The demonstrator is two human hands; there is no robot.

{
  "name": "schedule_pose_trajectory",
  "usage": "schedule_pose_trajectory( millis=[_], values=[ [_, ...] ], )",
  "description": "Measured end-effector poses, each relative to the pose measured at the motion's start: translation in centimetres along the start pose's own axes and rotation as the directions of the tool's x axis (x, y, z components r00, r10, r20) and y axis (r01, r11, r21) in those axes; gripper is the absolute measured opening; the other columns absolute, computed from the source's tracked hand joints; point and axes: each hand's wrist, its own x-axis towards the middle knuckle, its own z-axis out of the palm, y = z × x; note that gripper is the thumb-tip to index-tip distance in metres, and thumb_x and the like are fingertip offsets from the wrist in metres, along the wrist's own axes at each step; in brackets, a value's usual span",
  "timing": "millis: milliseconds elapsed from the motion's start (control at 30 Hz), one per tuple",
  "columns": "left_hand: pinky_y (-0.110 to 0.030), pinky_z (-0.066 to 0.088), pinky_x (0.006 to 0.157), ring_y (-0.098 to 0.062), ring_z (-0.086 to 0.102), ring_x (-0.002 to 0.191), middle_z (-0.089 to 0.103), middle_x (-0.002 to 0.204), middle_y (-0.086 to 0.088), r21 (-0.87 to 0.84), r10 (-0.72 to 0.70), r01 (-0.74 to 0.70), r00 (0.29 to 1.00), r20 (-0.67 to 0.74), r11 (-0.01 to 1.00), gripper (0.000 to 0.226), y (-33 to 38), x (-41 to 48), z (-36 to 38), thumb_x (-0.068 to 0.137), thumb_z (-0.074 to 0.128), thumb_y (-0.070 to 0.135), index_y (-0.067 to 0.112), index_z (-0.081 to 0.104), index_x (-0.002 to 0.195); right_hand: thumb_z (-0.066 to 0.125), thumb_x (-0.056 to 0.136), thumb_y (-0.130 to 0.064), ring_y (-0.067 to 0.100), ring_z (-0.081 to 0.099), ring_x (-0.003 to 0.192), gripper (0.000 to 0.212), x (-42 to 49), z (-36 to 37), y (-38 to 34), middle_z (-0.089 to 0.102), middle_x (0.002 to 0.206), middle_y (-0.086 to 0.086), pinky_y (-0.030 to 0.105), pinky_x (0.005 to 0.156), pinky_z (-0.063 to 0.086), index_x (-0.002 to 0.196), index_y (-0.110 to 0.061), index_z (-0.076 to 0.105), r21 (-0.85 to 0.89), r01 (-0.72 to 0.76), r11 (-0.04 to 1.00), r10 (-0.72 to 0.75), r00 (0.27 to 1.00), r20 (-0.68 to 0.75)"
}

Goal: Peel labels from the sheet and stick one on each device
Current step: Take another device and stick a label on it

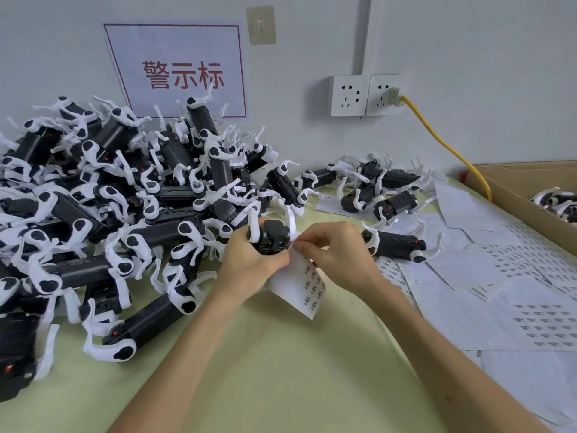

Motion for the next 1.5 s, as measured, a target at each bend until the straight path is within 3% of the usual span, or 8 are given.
schedule_pose_trajectory(
  millis=[367,700,800,900,1100,1200,1333,1500],
  values=[
    [-0.014,0.044,0.056,-0.006,0.053,0.061,0.059,0.061,0.014,0.050,-0.005,0.007,1.000,-0.022,0.999,0.021,0.0,-0.1,0.1,0.062,0.072,0.018,0.038,0.066,0.068,0.067,0.096,-0.011,0.019,0.068,0.077,0.013,0.1,0.1,0.1,0.070,0.074,-0.008,0.046,0.075,0.060,0.088,-0.013,0.078,-0.016,-0.010,1.000,0.010,1.000,0.027],
    [-0.009,0.040,0.053,-0.001,0.049,0.055,0.055,0.056,0.017,0.055,0.018,-0.017,1.000,-0.012,0.998,0.025,0.3,-0.2,0.2,0.063,0.071,0.015,0.039,0.064,0.063,0.064,0.096,-0.006,0.012,0.068,0.070,0.014,0.0,-0.1,-0.2,0.072,0.075,-0.004,0.031,0.072,0.058,0.087,-0.010,0.075,0.010,0.013,1.000,-0.013,1.000,0.018],
    [-0.013,0.040,0.052,-0.005,0.047,0.055,0.052,0.055,0.016,0.043,0.010,-0.009,1.000,-0.016,0.999,0.022,0.2,-0.2,0.1,0.064,0.072,0.015,0.035,0.062,0.061,0.066,0.095,-0.009,0.002,0.067,0.081,0.013,0.0,-0.4,-0.3,0.072,0.081,-0.015,0.014,0.072,0.050,0.089,-0.015,0.076,0.021,0.023,1.000,-0.023,1.000,0.016],
    [-0.019,0.045,0.053,-0.009,0.050,0.057,0.054,0.057,0.011,0.010,-0.021,0.021,0.999,-0.026,1.000,0.017,0.1,-0.1,0.0,0.064,0.073,0.014,0.027,0.062,0.065,0.070,0.094,-0.018,0.001,0.064,0.100,0.008,0.0,-0.6,-0.5,0.071,0.101,-0.014,0.028,0.086,0.054,0.100,-0.020,0.075,-0.001,0.030,1.000,-0.030,0.999,0.030],
    [-0.038,0.060,0.069,-0.015,0.065,0.072,0.069,0.079,-0.018,-0.120,-0.112,0.103,0.991,-0.074,0.987,0.018,0.4,-0.2,0.0,0.062,0.074,0.013,0.023,0.071,0.078,0.072,0.091,-0.047,0.012,0.040,0.141,0.060,0.0,-0.9,-0.5,0.039,0.155,-0.007,0.034,0.110,0.039,0.144,-0.029,0.052,-0.045,-0.053,0.998,0.059,0.985,0.162],
    [-0.028,0.058,0.064,-0.009,0.066,0.069,0.069,0.068,0.000,-0.149,-0.109,0.090,0.986,-0.124,0.985,0.030,0.6,-0.1,-0.1,0.067,0.078,0.006,0.035,0.073,0.070,0.063,0.084,-0.069,0.019,0.037,0.144,0.089,0.0,-0.5,-0.3,0.025,0.164,-0.003,0.030,0.100,0.037,0.156,-0.027,0.031,-0.082,-0.164,0.983,0.174,0.975,0.137],
    [-0.029,0.056,0.060,-0.012,0.066,0.066,0.069,0.069,0.002,-0.239,-0.216,0.151,0.937,-0.275,0.959,0.015,0.4,0.2,-0.3,0.062,0.079,0.012,0.015,0.071,0.075,0.068,0.083,-0.066,0.020,0.056,0.129,0.095,0.1,-0.5,-0.1,0.046,0.150,0.001,0.033,0.095,0.051,0.157,-0.025,0.025,0.086,-0.323,0.943,0.316,0.945,0.084],
    [-0.025,0.057,0.056,-0.008,0.066,0.063,0.070,0.067,0.008,-0.304,-0.252,0.142,0.897,-0.362,0.942,0.021,0.2,0.5,-0.4,0.077,0.078,-0.003,0.016,0.070,0.079,0.071,0.095,-0.019,0.017,0.073,0.086,0.056,0.2,-0.7,-0.2,0.075,0.104,0.005,0.032,0.070,0.059,0.142,-0.030,0.045,0.411,-0.257,0.874,0.220,0.966,0.136]
  ],
)
